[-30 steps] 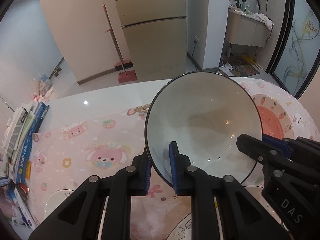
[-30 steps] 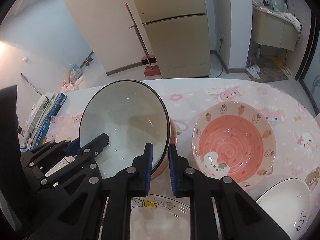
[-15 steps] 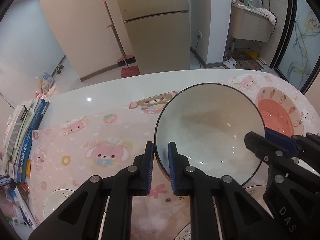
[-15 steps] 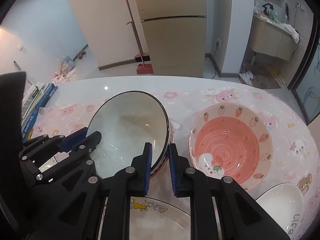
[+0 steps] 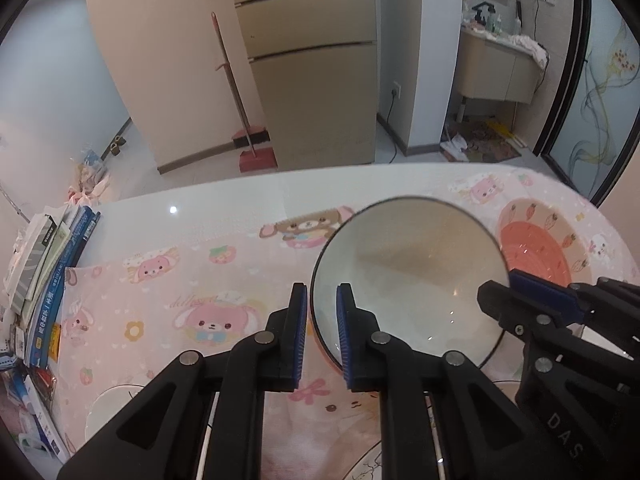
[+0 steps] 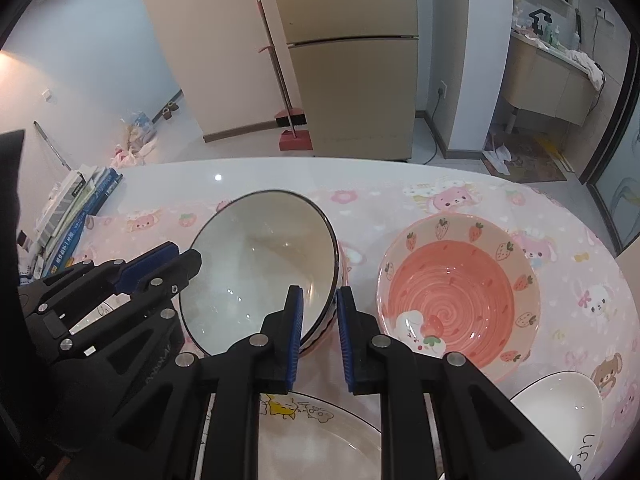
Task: Organize plates and bowls
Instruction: 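Lower the white bowl into the pink bowl and open both tools, then raise both tools and move them toward the other pink bowl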
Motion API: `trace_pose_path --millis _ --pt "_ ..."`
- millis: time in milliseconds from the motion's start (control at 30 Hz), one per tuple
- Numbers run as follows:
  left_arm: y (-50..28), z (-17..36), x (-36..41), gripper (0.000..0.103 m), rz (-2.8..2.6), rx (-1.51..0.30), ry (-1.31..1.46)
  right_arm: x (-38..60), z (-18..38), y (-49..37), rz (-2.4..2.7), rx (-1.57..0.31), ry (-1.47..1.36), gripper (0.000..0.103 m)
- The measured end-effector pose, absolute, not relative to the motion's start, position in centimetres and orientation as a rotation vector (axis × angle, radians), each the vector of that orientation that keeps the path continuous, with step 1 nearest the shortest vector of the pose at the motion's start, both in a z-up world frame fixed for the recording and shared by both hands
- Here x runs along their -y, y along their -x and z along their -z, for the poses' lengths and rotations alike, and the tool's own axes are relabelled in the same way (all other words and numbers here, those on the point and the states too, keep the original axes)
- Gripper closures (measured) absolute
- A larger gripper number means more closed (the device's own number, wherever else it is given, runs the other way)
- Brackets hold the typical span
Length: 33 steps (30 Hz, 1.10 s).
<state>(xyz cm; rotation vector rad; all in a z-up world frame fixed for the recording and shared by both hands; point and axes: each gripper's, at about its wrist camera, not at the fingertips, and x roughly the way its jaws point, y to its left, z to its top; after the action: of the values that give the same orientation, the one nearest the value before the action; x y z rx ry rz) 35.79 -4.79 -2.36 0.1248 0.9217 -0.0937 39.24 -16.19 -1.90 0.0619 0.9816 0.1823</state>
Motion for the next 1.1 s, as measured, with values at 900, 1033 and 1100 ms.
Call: trace_pose_path --millis 900,1033,1100 --pt "-23.9 -12.2 2.7 0.0 0.081 -0.198 -0.052 22.5 -13.5 -29.3 0.033 -0.483 -0.027 0.015" --pt "-22.8 -13.1 2.4 0.0 0.12 -0.166 0.011 23.7 -15.5 -27.1 0.015 -0.424 -0.073 0.015" --pt "-22.2 -13.2 2.5 0.0 0.129 -0.16 0.027 24.6 -16.5 -26.1 0.012 -0.393 -0.099 0.014"
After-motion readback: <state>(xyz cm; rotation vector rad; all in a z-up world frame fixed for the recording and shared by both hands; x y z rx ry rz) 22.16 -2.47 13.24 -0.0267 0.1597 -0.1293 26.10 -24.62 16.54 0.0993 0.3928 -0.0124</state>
